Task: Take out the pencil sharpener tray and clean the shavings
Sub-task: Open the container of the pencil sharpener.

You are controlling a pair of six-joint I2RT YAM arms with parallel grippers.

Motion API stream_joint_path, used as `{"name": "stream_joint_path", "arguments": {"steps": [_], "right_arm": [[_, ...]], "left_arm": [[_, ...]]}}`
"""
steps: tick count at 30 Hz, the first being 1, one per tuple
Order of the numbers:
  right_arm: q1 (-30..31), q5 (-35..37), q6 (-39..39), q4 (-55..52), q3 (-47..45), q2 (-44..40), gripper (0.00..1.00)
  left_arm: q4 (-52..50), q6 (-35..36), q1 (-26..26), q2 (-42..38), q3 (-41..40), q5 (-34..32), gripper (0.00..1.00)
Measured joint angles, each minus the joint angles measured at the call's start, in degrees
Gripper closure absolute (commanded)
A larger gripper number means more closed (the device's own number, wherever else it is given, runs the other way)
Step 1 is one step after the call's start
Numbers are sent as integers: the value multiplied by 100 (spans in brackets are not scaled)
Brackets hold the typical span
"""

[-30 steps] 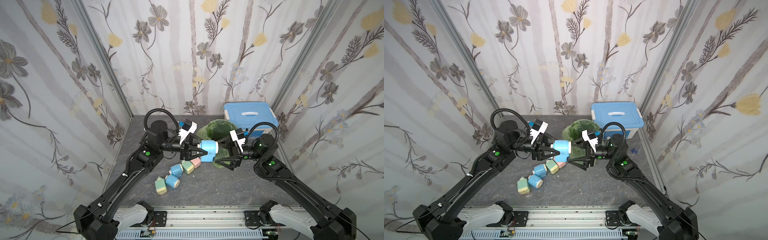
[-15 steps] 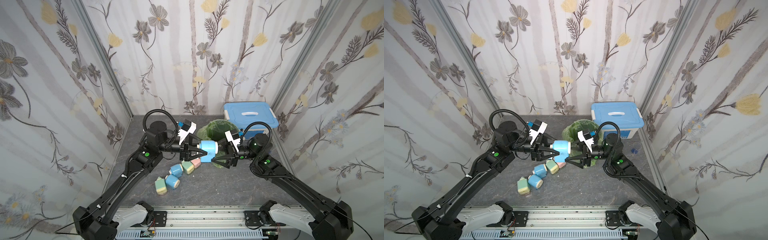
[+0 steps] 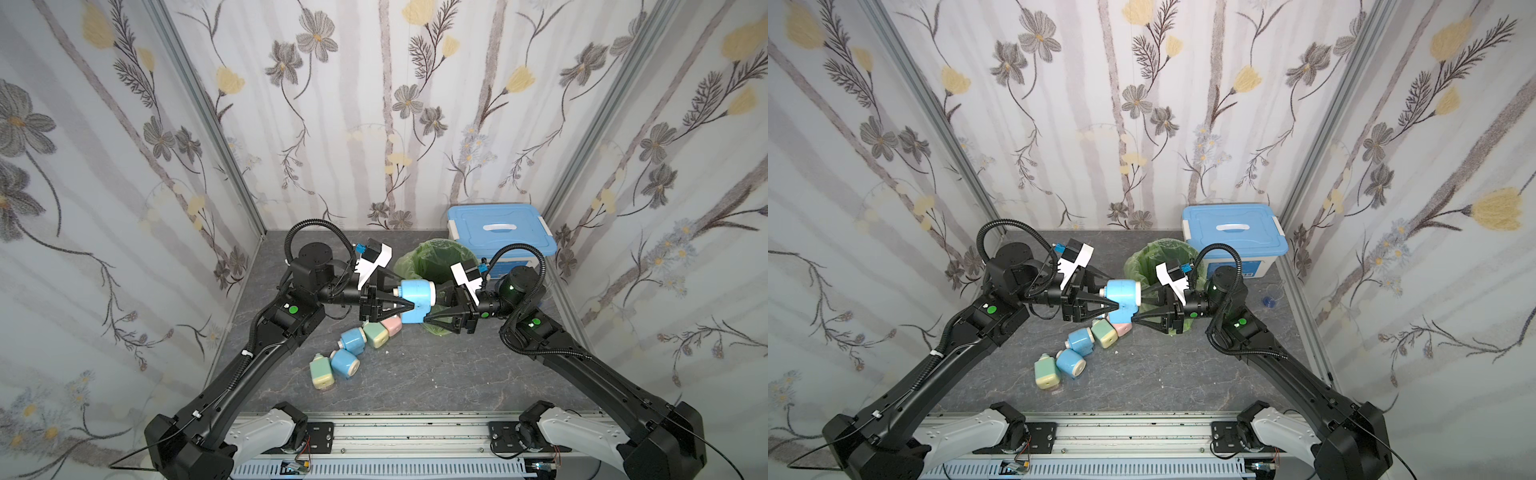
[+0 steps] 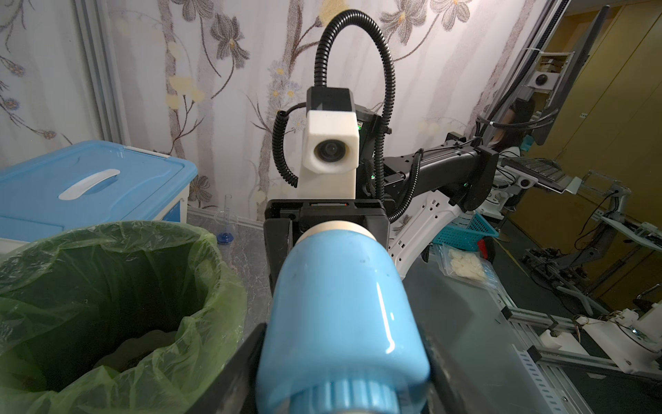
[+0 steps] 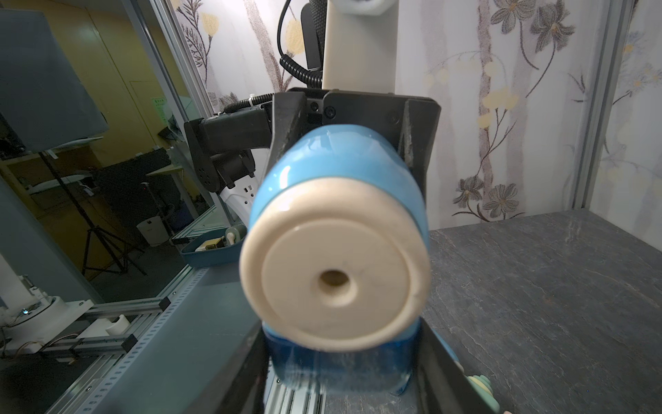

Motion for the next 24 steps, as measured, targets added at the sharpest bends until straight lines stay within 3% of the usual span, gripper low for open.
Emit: {"name": "stream_joint_path", "arguments": {"steps": [24], "right_arm": [[-619,-378,-498,-769,-11,-422,59]], "left_arm": [[-74,83,7,42,-9,-4,68]]}}
